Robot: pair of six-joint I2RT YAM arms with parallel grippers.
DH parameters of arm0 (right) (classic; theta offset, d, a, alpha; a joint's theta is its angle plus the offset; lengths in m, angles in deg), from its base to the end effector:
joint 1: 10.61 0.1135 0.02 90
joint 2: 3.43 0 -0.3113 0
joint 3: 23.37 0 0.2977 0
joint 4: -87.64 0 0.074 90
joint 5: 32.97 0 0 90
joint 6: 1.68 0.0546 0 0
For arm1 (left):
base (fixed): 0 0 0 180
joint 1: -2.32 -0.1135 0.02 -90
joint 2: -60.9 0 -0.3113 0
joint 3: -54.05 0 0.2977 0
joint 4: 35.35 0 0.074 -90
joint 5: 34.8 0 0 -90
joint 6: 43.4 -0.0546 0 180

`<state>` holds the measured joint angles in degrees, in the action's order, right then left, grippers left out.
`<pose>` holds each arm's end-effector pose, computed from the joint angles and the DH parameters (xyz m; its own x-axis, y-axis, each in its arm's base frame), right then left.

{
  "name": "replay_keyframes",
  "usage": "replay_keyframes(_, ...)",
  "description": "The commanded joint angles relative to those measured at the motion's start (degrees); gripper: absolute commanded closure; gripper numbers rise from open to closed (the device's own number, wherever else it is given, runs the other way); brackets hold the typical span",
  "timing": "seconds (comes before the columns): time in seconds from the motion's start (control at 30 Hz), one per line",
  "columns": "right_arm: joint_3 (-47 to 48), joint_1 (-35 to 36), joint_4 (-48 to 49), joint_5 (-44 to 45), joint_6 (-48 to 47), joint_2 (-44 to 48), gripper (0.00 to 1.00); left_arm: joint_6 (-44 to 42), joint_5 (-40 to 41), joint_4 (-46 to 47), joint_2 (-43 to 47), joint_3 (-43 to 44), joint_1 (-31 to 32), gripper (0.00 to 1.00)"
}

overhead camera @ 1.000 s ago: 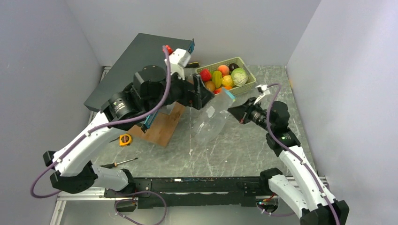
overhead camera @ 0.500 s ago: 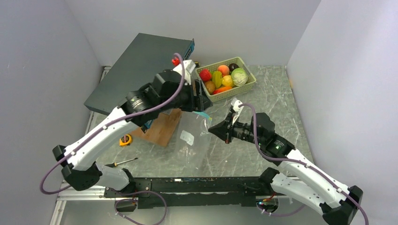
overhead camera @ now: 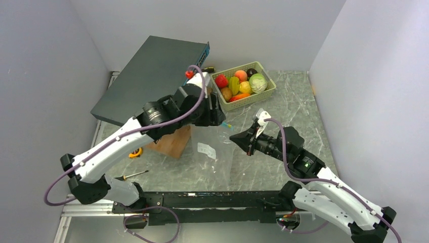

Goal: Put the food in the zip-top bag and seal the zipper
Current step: Open the zipper of the food storage bag at the center of the board.

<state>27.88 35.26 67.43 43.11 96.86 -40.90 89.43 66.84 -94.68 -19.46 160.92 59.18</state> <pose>0.1217 0.1443 0.3596 -0.2053 -0.0046 -0.9787 -0.8420 0.5106 0.1742 0.1959 -0.2798 0.4842 -0.7118 -0.1277 -0.6907 0.3320 0.8053 -0.4911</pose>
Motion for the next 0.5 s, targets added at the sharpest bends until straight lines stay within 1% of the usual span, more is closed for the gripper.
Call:
replay_keyframes(0.0, 2.2, 0.3, 1.9, 3.8, -1.8, 1.3, 1.00, 14.6, 6.8, -2.3, 6.6, -1.6, 0.1, 0.31)
replay_keyframes(0.13, 2.3, 1.0, 1.9, 3.3, -2.3, 0.7, 1.00, 29.9, 7.2, -0.7, 9.7, -5.7, -0.4, 0.28)
replay_keyframes(0.17, 2.2, 1.2, 2.1, 3.4, -2.3, 0.7, 1.00, 33.0, 7.4, -2.4, 9.1, -5.1, -0.7, 0.28)
replay_keyframes(0.2, 2.0, 1.5, 2.5, 3.6, -2.2, 0.7, 1.00, 36.6, 8.5, -5.9, 8.0, -3.3, -0.8, 0.28)
replay_keyframes(0.27, 1.7, 2.1, 3.0, 3.3, -2.1, 0.6, 1.00, 40.2, 10.0, -12.7, 4.2, 1.7, -1.2, 0.29)
replay_keyframes(0.33, 1.9, 2.8, 3.2, 2.9, -2.0, 0.3, 1.00, 43.8, 9.2, -19.0, 0.0, 7.3, -2.2, 0.30)
replay_keyframes(0.47, 1.9, 4.2, 3.1, 3.9, -2.3, 0.8, 1.00, 47.5, 9.1, -27.5, -7.4, 14.3, -2.8, 0.32)
